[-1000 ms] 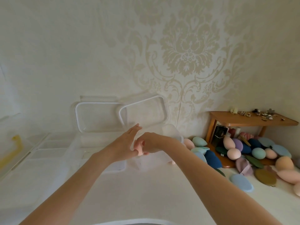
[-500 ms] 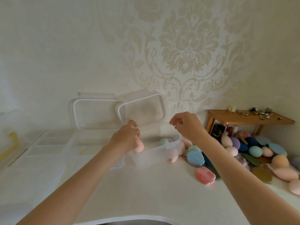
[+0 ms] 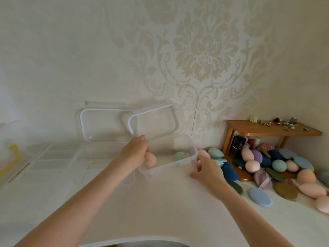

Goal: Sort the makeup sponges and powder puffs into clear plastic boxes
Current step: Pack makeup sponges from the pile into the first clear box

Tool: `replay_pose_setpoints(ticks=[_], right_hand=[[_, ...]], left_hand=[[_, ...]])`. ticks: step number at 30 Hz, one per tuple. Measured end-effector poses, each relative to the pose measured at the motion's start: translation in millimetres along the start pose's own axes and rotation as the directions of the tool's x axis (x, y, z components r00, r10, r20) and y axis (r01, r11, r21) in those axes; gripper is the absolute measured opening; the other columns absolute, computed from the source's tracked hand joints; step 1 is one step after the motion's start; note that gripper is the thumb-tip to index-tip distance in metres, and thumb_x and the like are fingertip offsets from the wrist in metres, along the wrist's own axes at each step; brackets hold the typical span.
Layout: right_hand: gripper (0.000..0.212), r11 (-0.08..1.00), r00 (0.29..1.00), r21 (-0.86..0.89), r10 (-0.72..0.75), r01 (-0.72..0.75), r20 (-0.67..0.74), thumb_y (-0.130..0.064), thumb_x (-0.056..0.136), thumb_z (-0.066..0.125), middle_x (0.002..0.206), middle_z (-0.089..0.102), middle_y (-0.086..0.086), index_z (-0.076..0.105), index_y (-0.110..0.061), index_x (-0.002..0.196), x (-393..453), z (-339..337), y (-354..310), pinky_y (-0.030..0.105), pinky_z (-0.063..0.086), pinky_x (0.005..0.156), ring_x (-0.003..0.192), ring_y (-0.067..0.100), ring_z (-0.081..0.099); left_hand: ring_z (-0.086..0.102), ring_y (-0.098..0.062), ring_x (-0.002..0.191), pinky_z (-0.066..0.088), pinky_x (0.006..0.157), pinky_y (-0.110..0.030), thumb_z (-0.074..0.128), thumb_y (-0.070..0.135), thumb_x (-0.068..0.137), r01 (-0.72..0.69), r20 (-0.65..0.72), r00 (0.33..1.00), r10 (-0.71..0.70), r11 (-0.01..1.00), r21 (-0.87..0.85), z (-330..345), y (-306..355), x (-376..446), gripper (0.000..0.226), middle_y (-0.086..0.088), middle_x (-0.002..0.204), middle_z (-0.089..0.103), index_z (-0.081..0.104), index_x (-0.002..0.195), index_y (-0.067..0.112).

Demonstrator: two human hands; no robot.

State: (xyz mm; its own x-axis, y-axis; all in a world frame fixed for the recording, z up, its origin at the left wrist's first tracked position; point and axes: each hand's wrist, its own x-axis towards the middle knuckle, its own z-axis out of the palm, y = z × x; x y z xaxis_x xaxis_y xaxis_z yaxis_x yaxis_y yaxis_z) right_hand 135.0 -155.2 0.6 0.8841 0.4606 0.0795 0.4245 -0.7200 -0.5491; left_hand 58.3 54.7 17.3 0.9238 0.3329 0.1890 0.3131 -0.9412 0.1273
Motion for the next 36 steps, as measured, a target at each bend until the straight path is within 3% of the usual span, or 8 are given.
replay_pose_setpoints(ticks=[5, 8, 11, 14, 19, 25, 31, 36], right_hand=[[0.032, 0.985, 0.979, -0.17, -0.072, 0.038, -0.193, -0.011, 0.089, 0.052, 0.11, 0.058, 0.012, 0.057, -0.013, 0.121, 11, -42, 6, 0.02, 0.045, 0.063, 0.082, 0.02, 0.053], [0.03, 0.976, 0.942, 0.107, -0.147, 0.187, -0.301, -0.012, 0.09, 0.055, 0.103, 0.062, 0.012, 0.061, -0.013, 0.119, 18, -66, -17, 0.015, 0.042, 0.059, 0.076, 0.019, 0.055], [0.023, 0.939, 0.971, 0.247, -0.23, 0.24, -0.069, -0.016, 0.089, 0.054, 0.086, 0.067, 0.007, 0.067, -0.015, 0.108, 20, -65, -56, 0.02, 0.05, 0.063, 0.061, 0.014, 0.059], [0.025, 0.98, 0.96, 0.055, -0.197, 0.19, 0.2, -0.022, 0.084, 0.056, 0.072, 0.065, 0.01, 0.069, -0.003, 0.093, 28, -38, -85, 0.023, 0.047, 0.061, 0.054, 0.014, 0.055], [0.019, 0.987, 0.948, -0.157, 0.028, 0.024, 0.316, -0.021, 0.079, 0.055, 0.052, 0.05, 0.004, 0.05, -0.01, 0.065, 43, -5, -105, 0.019, 0.039, 0.048, 0.044, 0.015, 0.046], [0.029, 0.988, 0.971, -0.155, 0.014, 0.024, 0.24, -0.019, 0.085, 0.055, 0.05, 0.051, 0.003, 0.044, -0.009, 0.06, 44, 16, -107, 0.017, 0.04, 0.044, 0.038, 0.011, 0.048], [0.034, 0.984, 0.96, -0.149, -0.052, 0.096, 0.273, -0.033, 0.086, 0.059, 0.059, 0.056, 0.002, 0.049, -0.011, 0.062, 44, 6, -102, 0.023, 0.051, 0.059, 0.048, 0.014, 0.055], [0.018, 0.992, 0.991, 0.027, -0.12, 0.122, -0.064, -0.013, 0.091, 0.055, 0.087, 0.072, 0.013, 0.067, 0.0, 0.094, 53, -67, -70, 0.026, 0.054, 0.065, 0.058, 0.013, 0.063]], left_hand=[[0.046, -0.024, 0.113, 0.046, 0.092, -0.038, 0.06, 0.01, 0.083, 0.004, 0.004, 1.0, -0.004, 1.0, -0.008, -1, 1, 0, 0.023, -0.004, 0.121, 0.048, 0.062, 0.105, 0.01], [0.043, -0.022, 0.116, 0.045, 0.09, -0.036, 0.056, 0.011, 0.086, 0.019, 0.006, 1.0, -0.019, 1.0, -0.005, 0, 3, -1, 0.021, -0.003, 0.123, 0.045, 0.06, 0.107, 0.012], [0.041, -0.02, 0.118, 0.043, 0.087, -0.033, 0.054, 0.01, 0.087, 0.034, 0.002, 0.999, -0.034, 0.999, -0.004, 1, 5, -2, 0.023, -0.002, 0.124, 0.043, 0.057, 0.109, 0.015], [0.041, -0.021, 0.116, 0.044, 0.087, -0.032, 0.057, 0.011, 0.087, 0.037, -0.005, 0.999, -0.037, 0.999, -0.011, 1, 4, -3, 0.023, -0.002, 0.123, 0.042, 0.057, 0.109, 0.016], [0.04, -0.022, 0.116, 0.046, 0.088, -0.033, 0.055, 0.013, 0.088, 0.027, -0.003, 1.0, -0.027, 1.0, 0.008, 1, 5, -3, 0.026, -0.003, 0.124, 0.041, 0.057, 0.114, 0.015], [0.037, -0.023, 0.119, 0.041, 0.091, -0.031, 0.058, 0.039, 0.084, 0.106, 0.041, 0.994, -0.105, 0.994, -0.034, 3, 13, -1, 0.043, -0.003, 0.125, 0.039, 0.05, 0.12, 0.016], [0.042, -0.028, 0.114, 0.033, 0.092, -0.034, 0.047, 0.057, 0.086, 0.155, -0.081, 0.987, -0.141, 0.966, 0.209, 10, 29, 0, 0.053, -0.009, 0.125, 0.041, 0.052, 0.118, 0.014], [0.04, -0.028, 0.114, 0.032, 0.091, -0.035, 0.052, 0.053, 0.085, 0.129, -0.039, 0.991, -0.126, 0.987, 0.091, 8, 20, 3, 0.045, -0.008, 0.123, 0.039, 0.057, 0.112, 0.018]])
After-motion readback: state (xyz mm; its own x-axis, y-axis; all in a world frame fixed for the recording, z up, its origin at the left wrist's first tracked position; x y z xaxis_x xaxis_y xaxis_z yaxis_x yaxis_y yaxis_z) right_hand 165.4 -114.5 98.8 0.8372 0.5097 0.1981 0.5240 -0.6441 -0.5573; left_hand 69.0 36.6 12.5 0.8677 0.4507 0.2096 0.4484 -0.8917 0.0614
